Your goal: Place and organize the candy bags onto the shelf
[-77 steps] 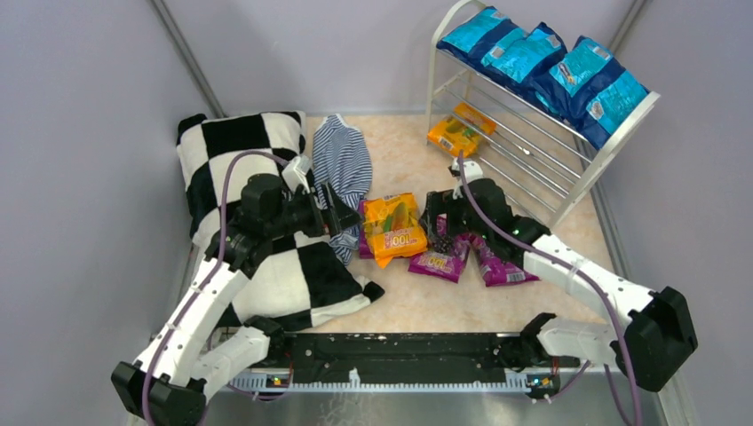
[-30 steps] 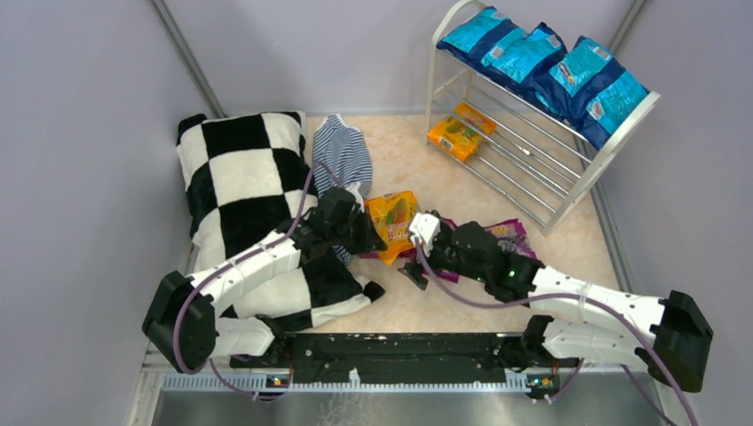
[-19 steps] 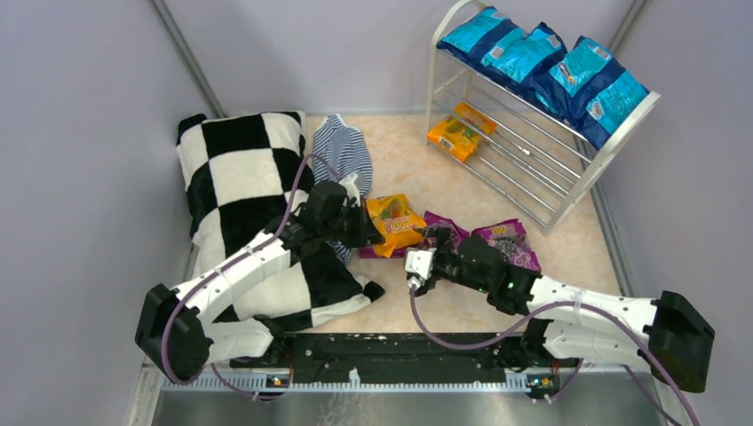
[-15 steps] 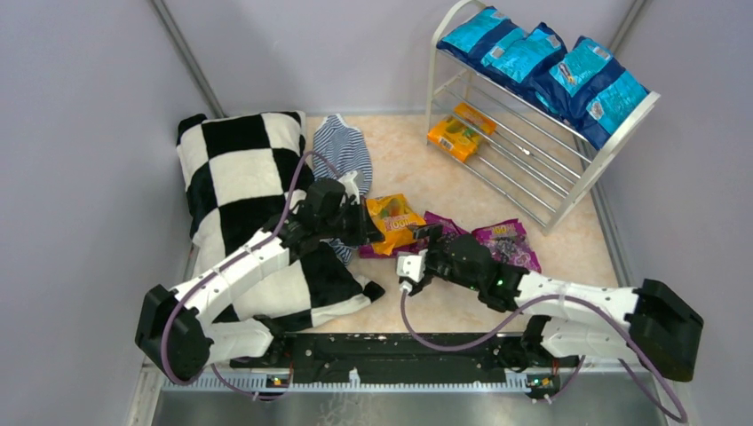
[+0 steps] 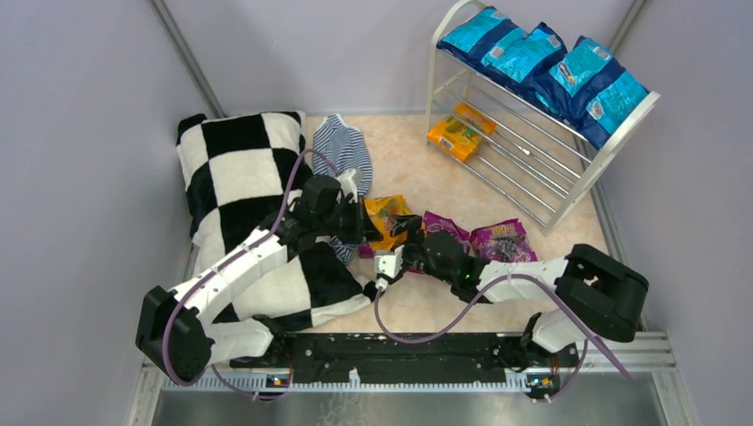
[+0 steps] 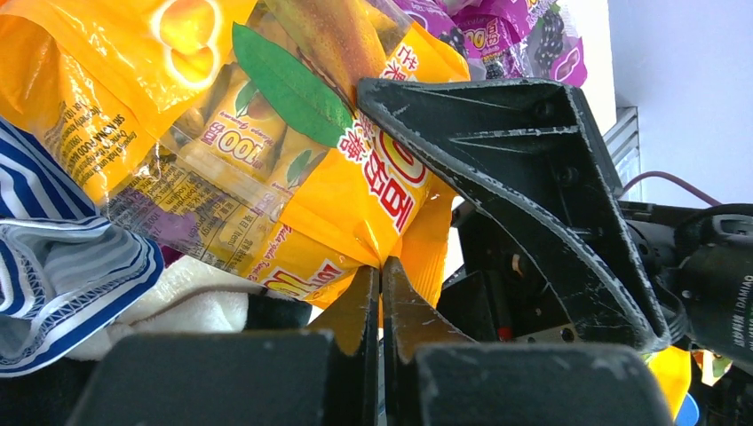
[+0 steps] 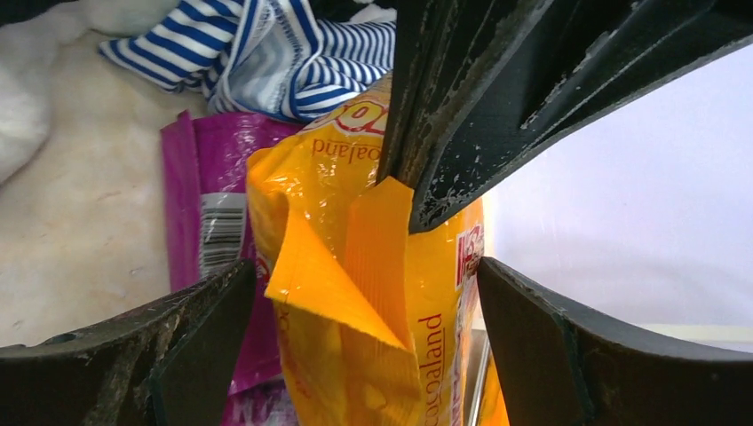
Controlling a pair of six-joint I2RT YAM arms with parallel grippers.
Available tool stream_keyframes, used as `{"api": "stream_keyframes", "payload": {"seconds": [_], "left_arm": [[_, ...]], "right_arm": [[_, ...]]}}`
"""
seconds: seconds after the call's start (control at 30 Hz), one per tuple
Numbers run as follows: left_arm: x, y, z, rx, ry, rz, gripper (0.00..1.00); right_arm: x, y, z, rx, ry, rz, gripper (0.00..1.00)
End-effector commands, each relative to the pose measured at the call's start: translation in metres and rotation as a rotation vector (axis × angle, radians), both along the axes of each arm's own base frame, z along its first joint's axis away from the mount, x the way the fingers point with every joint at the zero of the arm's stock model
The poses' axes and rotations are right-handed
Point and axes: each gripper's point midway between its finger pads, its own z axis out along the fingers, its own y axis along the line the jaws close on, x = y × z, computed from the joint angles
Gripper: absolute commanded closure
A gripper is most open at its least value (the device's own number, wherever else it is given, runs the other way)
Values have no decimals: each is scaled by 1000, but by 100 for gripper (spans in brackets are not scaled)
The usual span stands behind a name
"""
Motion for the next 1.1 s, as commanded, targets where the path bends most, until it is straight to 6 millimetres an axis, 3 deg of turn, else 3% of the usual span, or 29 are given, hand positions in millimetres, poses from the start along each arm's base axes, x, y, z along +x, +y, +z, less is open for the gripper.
{"api": "stream_keyframes", "payload": {"seconds": [0.0, 0.1, 0.23, 0.47, 0.6, 0.7, 0.8, 0.97, 1.07], "left_arm": [[10, -7, 48, -98, -120, -33, 100], [11, -4, 54, -109, -132, -36, 100], [11, -3, 66, -139, -143, -53, 99], [14, 3, 89, -139, -199, -57, 75], [23, 25, 106, -55, -283, 26, 58], [29, 50, 121, 16, -356, 124, 43], [29, 76, 137, 63, -436, 229, 31], [21, 100, 156, 81, -523, 307, 23], [20, 111, 161, 103, -558, 345, 21]], "right_arm": [[18, 13, 48, 173, -115, -51, 11], [17, 8, 48, 205, -108, -67, 28], [17, 2, 50, 253, -79, -103, 40], [14, -1, 53, 313, -18, -118, 54], [13, -4, 61, 357, 11, -131, 63], [10, -9, 69, 383, 18, -133, 83], [9, -17, 78, 397, 14, -147, 86], [16, -43, 102, 396, -7, -232, 87], [25, -69, 119, 384, 4, -319, 97]]}}
